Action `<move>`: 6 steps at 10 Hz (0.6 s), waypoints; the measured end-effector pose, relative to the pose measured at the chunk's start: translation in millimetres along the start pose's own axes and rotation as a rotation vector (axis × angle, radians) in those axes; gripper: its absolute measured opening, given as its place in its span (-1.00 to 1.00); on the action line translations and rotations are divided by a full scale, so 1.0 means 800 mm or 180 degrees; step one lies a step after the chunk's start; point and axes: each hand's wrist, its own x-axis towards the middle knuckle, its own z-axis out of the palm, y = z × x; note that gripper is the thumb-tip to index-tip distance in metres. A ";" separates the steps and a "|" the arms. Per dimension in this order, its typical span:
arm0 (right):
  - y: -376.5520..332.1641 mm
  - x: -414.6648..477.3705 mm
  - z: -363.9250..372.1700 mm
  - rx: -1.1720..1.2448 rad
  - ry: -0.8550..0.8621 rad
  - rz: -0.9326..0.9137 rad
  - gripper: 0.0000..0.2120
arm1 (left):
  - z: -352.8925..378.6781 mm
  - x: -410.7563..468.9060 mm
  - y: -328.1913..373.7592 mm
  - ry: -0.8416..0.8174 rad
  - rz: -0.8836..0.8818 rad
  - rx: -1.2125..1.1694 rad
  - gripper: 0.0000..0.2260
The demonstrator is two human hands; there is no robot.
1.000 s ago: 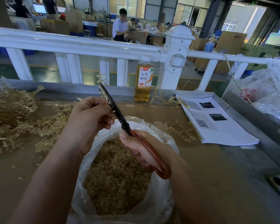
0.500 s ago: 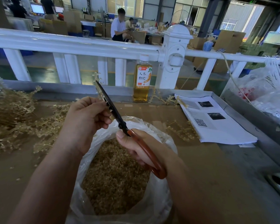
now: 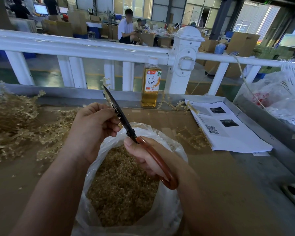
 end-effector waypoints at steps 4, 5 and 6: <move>-0.003 -0.001 0.001 -0.0003 -0.0023 -0.0027 -0.76 | 0.000 0.000 0.002 0.0031 -0.0004 0.0014 -0.81; -0.005 -0.004 0.002 0.0005 -0.0019 -0.0065 -0.75 | -0.001 0.001 0.002 0.0020 -0.0015 0.0056 -0.81; -0.007 -0.004 0.003 -0.0061 -0.0019 -0.0062 -0.73 | -0.001 0.002 0.001 0.0035 -0.0019 0.0075 -0.81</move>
